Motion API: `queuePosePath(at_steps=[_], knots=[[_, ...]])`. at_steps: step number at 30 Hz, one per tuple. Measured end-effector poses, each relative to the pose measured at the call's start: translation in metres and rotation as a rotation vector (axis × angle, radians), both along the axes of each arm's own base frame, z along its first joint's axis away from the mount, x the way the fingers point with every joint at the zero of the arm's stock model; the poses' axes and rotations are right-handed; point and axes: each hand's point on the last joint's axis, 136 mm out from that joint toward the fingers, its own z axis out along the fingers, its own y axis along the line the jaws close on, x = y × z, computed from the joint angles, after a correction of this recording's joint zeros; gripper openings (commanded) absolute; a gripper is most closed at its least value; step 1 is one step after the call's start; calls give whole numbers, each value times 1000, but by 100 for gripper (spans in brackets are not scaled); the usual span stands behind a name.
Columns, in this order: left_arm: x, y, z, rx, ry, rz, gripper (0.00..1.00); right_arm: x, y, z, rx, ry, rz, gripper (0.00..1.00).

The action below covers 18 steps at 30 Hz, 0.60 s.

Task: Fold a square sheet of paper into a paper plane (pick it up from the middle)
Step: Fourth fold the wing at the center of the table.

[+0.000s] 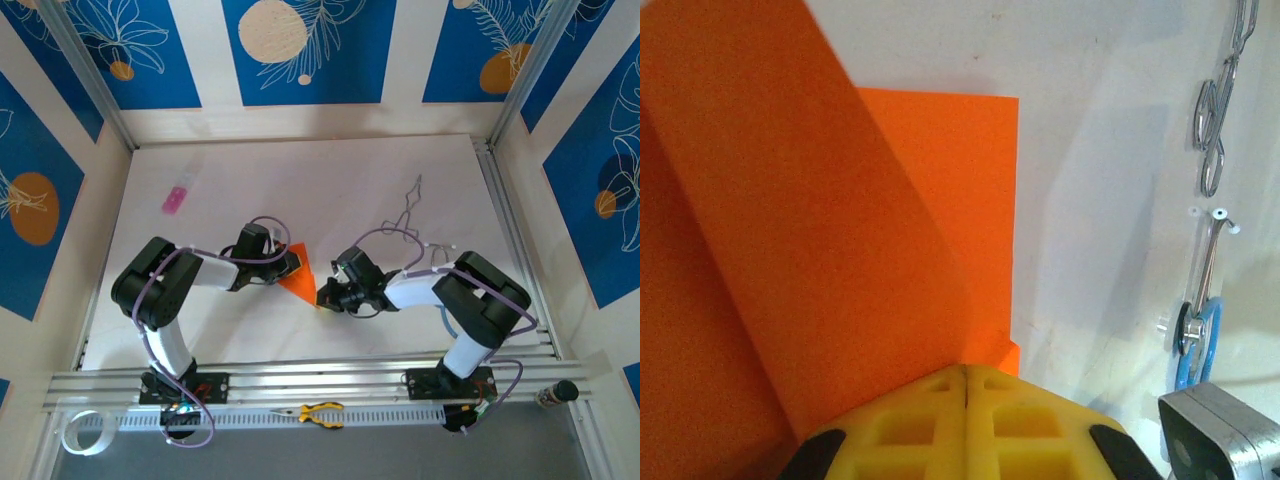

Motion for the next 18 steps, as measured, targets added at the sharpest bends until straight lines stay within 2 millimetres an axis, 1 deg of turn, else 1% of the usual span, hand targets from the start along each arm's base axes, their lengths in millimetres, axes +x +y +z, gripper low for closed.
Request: queuePosePath(at_steps=[3,6,7,9,12,14,18], knots=[[0,0,0,-4,2,5,0,-5,-5,6,-8,5,2,0],[0,0,0,-5,2,5,0,0,-4,22,11,-10,-2,0],[0,0,0,-5,2,5,0,4,-1,27,17,-14,-5,0],[0,0,0,-6,1,6,0,18,7,41,34,-28,-14,0],[0,0,0,-8,-1,7,0,39,24,56,62,-56,-17,0],[0,0,0,-9,-1,7,0,47,33,54,62,-57,-21,0],[0,0,0,-10,0,7,0,55,39,37,28,-25,-29,0]])
